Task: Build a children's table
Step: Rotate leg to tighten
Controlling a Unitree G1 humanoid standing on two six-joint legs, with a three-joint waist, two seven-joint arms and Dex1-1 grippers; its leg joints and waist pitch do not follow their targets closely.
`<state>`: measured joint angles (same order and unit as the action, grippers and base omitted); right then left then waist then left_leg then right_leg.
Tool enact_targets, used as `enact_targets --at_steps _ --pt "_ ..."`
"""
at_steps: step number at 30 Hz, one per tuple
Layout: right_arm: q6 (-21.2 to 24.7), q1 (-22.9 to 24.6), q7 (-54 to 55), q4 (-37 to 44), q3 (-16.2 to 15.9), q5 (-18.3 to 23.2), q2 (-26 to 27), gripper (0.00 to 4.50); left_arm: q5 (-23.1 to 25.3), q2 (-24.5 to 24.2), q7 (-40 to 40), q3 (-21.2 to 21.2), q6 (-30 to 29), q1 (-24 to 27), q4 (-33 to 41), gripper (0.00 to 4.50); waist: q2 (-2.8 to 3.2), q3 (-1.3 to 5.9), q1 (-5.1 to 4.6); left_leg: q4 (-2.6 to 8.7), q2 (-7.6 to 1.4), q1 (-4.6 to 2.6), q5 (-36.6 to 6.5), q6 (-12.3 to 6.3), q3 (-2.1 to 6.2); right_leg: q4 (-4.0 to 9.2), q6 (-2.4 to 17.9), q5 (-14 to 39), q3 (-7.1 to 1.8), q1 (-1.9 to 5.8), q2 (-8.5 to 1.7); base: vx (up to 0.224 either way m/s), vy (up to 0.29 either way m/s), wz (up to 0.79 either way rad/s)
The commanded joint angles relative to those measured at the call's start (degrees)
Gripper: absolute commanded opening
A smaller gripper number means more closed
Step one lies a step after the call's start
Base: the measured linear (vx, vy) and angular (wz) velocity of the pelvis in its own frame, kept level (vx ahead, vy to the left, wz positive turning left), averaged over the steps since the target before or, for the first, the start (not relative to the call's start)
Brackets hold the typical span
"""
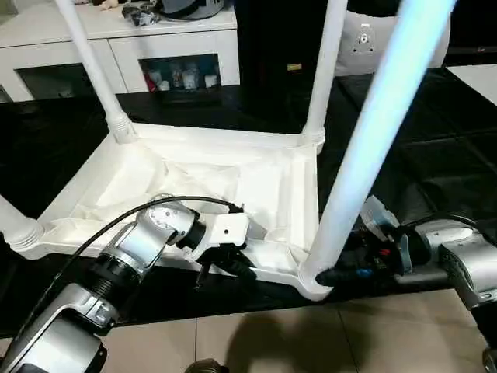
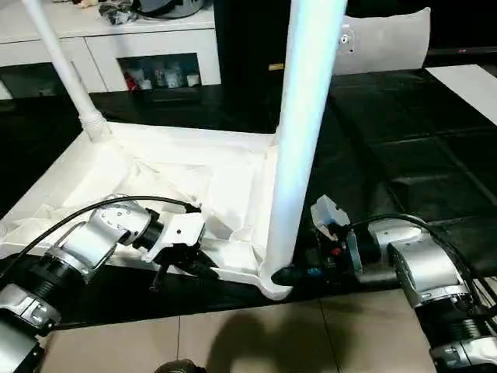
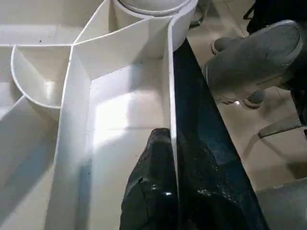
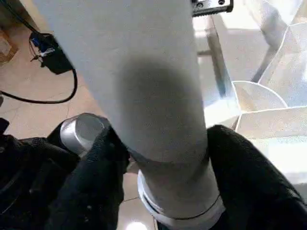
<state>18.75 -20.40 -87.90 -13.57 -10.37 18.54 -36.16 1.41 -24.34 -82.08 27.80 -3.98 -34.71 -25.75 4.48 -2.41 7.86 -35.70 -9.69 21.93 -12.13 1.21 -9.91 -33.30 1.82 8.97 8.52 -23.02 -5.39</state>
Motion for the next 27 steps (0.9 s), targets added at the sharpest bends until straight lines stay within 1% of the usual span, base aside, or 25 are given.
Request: enact_targets --at_steps 1,2,4,5,7,8,9,10,12,13,14,15,16,17,18,19,20,21,22,23,24,25,26,27 --pt "0.7 -0.7 -1.6 1.6 -1.0 1.2 0.1 2.32 -0.3 0.3 -1.5 0.8 -0.1 -1.0 0.5 0.0 -1.2 4.26 -0.31 4.08 -4.6 -0.93 -5.6 -5.52 1.47 3.31 9.4 14.2 -4.16 3.2 -4.94 0.0 0.0 0.0" --pt "1.0 -0.3 -1.7 1.9 -1.0 1.5 0.1 2.18 -0.7 0.4 -1.4 0.5 -0.7 -0.8 0.7 0.0 -1.19 4.27 -0.23 4.09 -4.64 -1.0 -5.5 -5.5 1.47 3.32 9.4 14.3 -4.18 3.15 -4.94 0.0 0.0 0.0" --pt "1.5 0.1 -1.7 2.4 -0.8 2.1 0.1 2.18 -1.2 0.5 -1.2 0.1 -1.5 -0.4 1.0 0.0 -1.19 4.25 -0.09 4.1 -4.65 -0.99 -5.6 -5.4 1.5 3.29 9.4 14.5 -4.15 3.16 -4.93 0.0 0.0 0.0" --pt "2.4 0.9 -1.3 3.4 -0.3 3.2 0.3 2.11 -2.1 0.9 -0.5 -0.7 -3.0 0.2 1.5 0.0 -1.18 4.25 -0.1 4.09 -4.59 -0.96 -5.6 -5.36 1.48 3.33 9.3 14.6 -4.16 3.19 -4.94 0.0 0.0 0.0" --pt "3.3 1.8 -0.3 4.4 0.4 4.1 0.8 2.1 -2.7 1.3 0.8 -1.6 -5.0 0.7 2.2 0.0 -1.17 4.32 0.01 4.08 -4.76 -0.99 -5.0 -5.42 1.55 3.18 9.4 13.9 -4.22 3.23 -5.0 0.0 0.0 0.0" --pt "4.6 2.7 1.5 5.4 1.2 4.8 1.4 2.09 -2.9 1.9 3.1 -2.5 -7.6 1.1 2.8 0.0 -1.26 4.34 -0.01 4.12 -4.83 -0.97 -4.7 -5.5 1.55 3.14 9.5 13.4 -4.24 3.23 -4.96 0.0 0.0 0.0" --pt "5.7 3.5 4.9 6.2 1.7 4.3 2.5 2.08 -2.8 2.5 5.1 -3.2 -9.9 1.4 3.2 0.0 -1.25 4.23 -0.04 4.13 -4.8 -0.91 -4.6 -5.5 1.54 3.22 9.4 13.7 -4.26 3.18 -4.96 0.0 0.0 0.0" --pt "5.9 3.6 5.6 6.3 1.8 4.1 2.7 2.07 -2.8 2.6 5.4 -3.4 -10.2 1.4 3.3 0.0 -1.36 4.18 -0.17 4.16 -4.68 -0.82 -4.7 -5.4 1.53 3.24 9.3 14.3 -4.19 3.19 -4.95 0.0 0.0 0.0" --pt "7.2 3.7 11.8 5.6 2.2 2.1 5.0 2.07 -2.7 4.0 8.7 -4.5 -13.4 1.6 3.7 0.0 -1.34 3.92 -0.34 4.27 -4.32 -0.88 -6.3 -4.55 1.46 3.85 8.3 18.2 -4.05 3.13 -4.94 0.0 0.0 0.0" --pt "7.3 3.6 14.8 4.9 2.2 0.7 6.1 2.07 -2.8 4.7 10.0 -5.0 -14.7 1.7 3.8 0.0 -1.42 3.76 -0.57 4.36 -4.13 -0.95 -7.9 -3.68 1.44 4.34 7.5 21.0 -3.93 3.14 -4.98 0.0 0.0 0.0" --pt "7.3 3.6 16.6 4.5 2.2 -0.2 6.8 2.07 -2.8 5.2 10.9 -5.2 -15.4 1.7 3.8 0.0 -1.46 3.45 -1.16 4.51 -3.84 -0.94 -9.3 -2.81 1.45 4.83 6.3 24.3 -3.71 3.16 -4.94 0.0 0.0 0.0" --pt "7.1 3.1 21.1 2.8 2.2 -2.3 8.7 2.06 -2.8 6.3 12.9 -5.7 -16.8 1.7 3.7 0.0 -1.34 3.28 -1.55 4.64 -3.82 -1.05 -10.3 -2.28 1.54 5.13 5.6 26.2 -3.59 3.17 -4.96 0.0 0.0 0.0" --pt "7.3 2.3 27.1 0.5 2.5 -4.4 11.3 2.04 -2.7 7.9 15.6 -6.2 -18.9 1.7 3.6 0.0 -1.39 2.99 -2.51 4.73 -3.58 -1.18 -12.5 -1.38 1.65 5.67 4.3 29.9 -3.18 3.17 -4.86 0.0 0.0 0.0" --pt "7.7 1.6 31.4 -1.3 3.0 -5.6 13.3 2.03 -2.7 9.1 17.6 -6.7 -20.4 1.6 3.3 0.0 -1.37 2.59 -3.7 4.72 -3.24 -1.36 -15.1 -0.49 1.74 6.43 3.0 33.4 -2.61 3.08 -4.69 0.0 0.0 0.0" --pt "8.4 0.8 35.2 -2.8 3.7 -6.3 15.0 2.0 -2.5 10.3 19.3 -7.1 -21.3 1.4 2.8 0.0 -1.2 2.46 -4.25 4.61 -3.19 -1.76 -17.2 0.01 1.87 6.74 2.2 35.6 -2.19 2.98 -4.68 0.0 0.0 0.0" --pt "9.1 -0.1 39.5 -4.5 4.4 -7.1 17.0 2.0 -2.3 11.6 21.2 -7.5 -22.2 1.1 2.2 0.0 -1.19 2.24 -5.63 4.35 -2.89 -2.4 -19.9 0.5 1.97 7.68 0.8 38.0 -1.56 2.78 -4.55 0.0 0.0 0.0" --pt "9.5 -0.8 42.4 -5.7 5.0 -7.5 18.4 1.99 -2.0 12.7 23.0 -8.0 -22.7 0.7 1.5 0.0 -1.03 1.96 -6.28 4.26 -2.7 -2.7 -21.9 0.66 2.08 8.21 0.1 39.6 -0.88 2.56 -4.38 0.0 0.0 0.0" --pt "9.5 -1.7 46.1 -7.2 5.6 -8.1 20.1 1.96 -1.9 14.2 25.5 -8.7 -23.5 0.0 0.4 0.0 -0.87 1.73 -7.78 3.91 -2.56 -3.51 -26.0 1.25 2.42 9.28 -2.2 42.4 0.6 2.37 -4.04 0.0 0.0 0.0" --pt "8.9 -3.3 51.7 -9.6 6.3 -9.2 22.8 1.96 -1.7 16.7 30.3 -10.2 -24.0 -1.4 -1.9 0.0 0.16 1.67 -9.08 4.03 -3.14 -4.57 -30.8 1.56 2.85 9.94 -3.0 41.3 1.93 2.58 -3.79 0.0 0.0 0.0" --pt "8.2 -4.7 56.3 -11.6 7.1 -9.9 25.3 1.96 -1.8 18.9 34.2 -11.7 -24.0 -2.8 -4.0 0.0 0.64 1.38 -10.27 6.24 -5.25 -2.78 -37.5 2.22 4.29 7.22 -3.0 35.5 2.3 4.86 -3.2 -0.071 0.033 0.01" --pt "7.9 -6.2 59.9 -13.6 8.2 -9.6 27.8 1.96 -2.0 20.4 37.1 -12.8 -23.5 -4.1 -5.8 0.0 1.55 1.62 -9.62 8.75 -7.33 -1.07 -41.4 2.8 5.39 1.27 -1.2 27.8 0.0 6.96 -3.11 -0.071 0.033 0.01" --pt "7.6 -6.4 60.3 -13.9 8.3 -9.5 28.2 1.96 -1.9 20.7 37.8 -13.0 -23.3 -4.3 -6.1 0.0 1.97 1.26 -7.42 13.54 -8.09 1.14 -48.8 4.53 3.6 -6.0 1.9 14.0 -1.66 7.75 -1.51 -0.062 0.01 0.06" --pt "6.8 -7.0 61.0 -14.6 8.6 -9.4 29.4 1.96 -1.5 21.3 39.7 -13.5 -23.0 -4.9 -6.8 0.0 -1.4 2.26 -8.52 9.86 -4.79 -4.07 -43.6 3.38 2.81 -2.69 1.3 18.1 -5.37 4.08 -2.27 0.038 -0.057 0.05" --pt "6.2 -7.2 61.1 -14.9 8.7 -9.5 29.9 1.96 -1.1 21.4 40.2 -13.4 -23.0 -5.0 -7.0 0.0 -2.59 2.35 -7.8 5.77 -1.91 -5.24 -36.4 4.43 3.06 2.67 2.1 32.3 -6.34 1.85 -4.8 0.038 -0.057 0.05"
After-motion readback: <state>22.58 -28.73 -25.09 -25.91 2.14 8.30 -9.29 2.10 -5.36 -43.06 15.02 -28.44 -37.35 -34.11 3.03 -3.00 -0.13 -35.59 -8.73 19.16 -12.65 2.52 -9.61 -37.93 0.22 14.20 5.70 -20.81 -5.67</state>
